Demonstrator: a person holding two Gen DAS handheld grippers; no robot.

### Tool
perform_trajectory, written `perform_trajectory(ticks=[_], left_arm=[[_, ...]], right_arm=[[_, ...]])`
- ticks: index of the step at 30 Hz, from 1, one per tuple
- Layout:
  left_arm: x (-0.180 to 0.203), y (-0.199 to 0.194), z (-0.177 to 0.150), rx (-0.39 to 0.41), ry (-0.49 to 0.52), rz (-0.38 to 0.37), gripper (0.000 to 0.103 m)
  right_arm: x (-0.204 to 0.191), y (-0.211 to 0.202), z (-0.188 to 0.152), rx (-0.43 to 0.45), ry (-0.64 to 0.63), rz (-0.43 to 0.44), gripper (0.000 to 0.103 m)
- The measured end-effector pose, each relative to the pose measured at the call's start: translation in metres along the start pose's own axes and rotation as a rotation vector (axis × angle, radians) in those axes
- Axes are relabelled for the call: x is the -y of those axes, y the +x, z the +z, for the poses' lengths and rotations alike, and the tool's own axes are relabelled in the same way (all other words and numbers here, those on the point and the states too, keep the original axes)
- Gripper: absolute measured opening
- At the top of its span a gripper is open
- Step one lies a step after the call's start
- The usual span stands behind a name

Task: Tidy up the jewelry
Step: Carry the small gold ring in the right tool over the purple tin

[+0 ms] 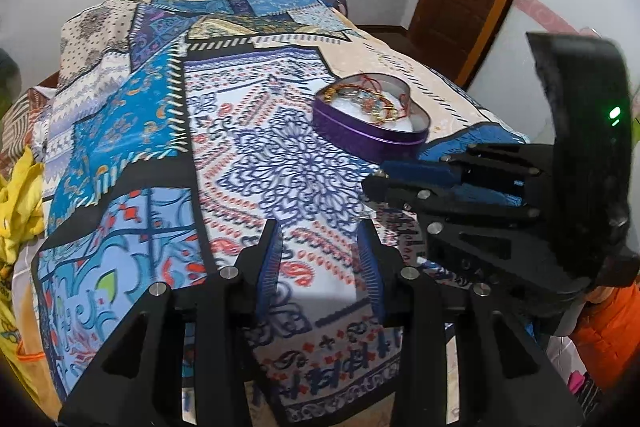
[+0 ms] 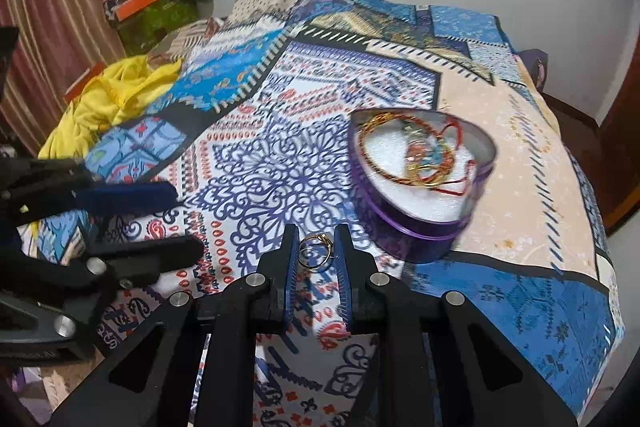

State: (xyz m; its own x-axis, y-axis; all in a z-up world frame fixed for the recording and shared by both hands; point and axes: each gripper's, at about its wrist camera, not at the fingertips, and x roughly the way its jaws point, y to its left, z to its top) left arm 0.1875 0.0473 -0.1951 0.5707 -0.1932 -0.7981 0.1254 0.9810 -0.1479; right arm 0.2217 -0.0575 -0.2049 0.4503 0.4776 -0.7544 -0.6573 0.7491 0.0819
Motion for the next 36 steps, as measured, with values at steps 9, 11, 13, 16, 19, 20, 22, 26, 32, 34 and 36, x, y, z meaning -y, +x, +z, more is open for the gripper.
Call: perform_trajectory(ticks=[9, 11, 13, 16, 19, 20, 22, 26, 32, 34, 36], left_arm=[[0.018, 0.026, 0.008, -0.057, 0.052, -0.023, 0.027], [0.022, 0.034, 0.008, -0.075, 0.065, -0.016, 0.024], [0.025, 0.038, 0.008, -0.072, 0.081, 0.0, 0.02], [0.028, 0.041, 0.008, -0.07, 0.096, 0.006, 0.011], [0.028, 0.039, 0.008, -0.062, 0.096, 0.011, 0.008], [0.028, 0.037, 0.008, -0.058, 0.093, 0.014, 0.008], [0.024, 0.031, 0.007, -0.04, 0.08, 0.02, 0.008], [0.012, 0.015, 0.01, 0.002, 0.037, 0.026, 0.008], [-0.006, -0.01, 0.016, 0.064, -0.002, 0.038, 0.008], [-0.009, -0.014, 0.016, 0.074, -0.006, 0.042, 0.008], [-0.01, -0.015, 0.015, 0.075, -0.004, 0.05, 0.008]], right_arm=[[0.02, -0.021, -0.004, 0.04, 0.043, -0.022, 0.006], [0.023, -0.024, -0.005, 0.044, 0.047, -0.025, 0.006], [0.025, -0.026, -0.005, 0.047, 0.054, -0.02, 0.006], [0.026, -0.027, -0.005, 0.043, 0.065, -0.012, 0.006], [0.026, -0.023, -0.004, 0.014, 0.077, 0.03, 0.007], [0.025, -0.02, -0.003, 0.001, 0.08, 0.042, 0.01], [0.022, -0.016, -0.002, -0.008, 0.075, 0.047, 0.015], [0.012, -0.005, -0.001, -0.031, 0.047, 0.053, 0.016], [-0.001, 0.013, 0.0, -0.081, -0.002, 0.05, 0.017], [-0.005, 0.015, 0.0, -0.081, -0.025, 0.042, 0.021], [-0.01, 0.016, -0.001, -0.078, -0.05, 0.03, 0.025]])
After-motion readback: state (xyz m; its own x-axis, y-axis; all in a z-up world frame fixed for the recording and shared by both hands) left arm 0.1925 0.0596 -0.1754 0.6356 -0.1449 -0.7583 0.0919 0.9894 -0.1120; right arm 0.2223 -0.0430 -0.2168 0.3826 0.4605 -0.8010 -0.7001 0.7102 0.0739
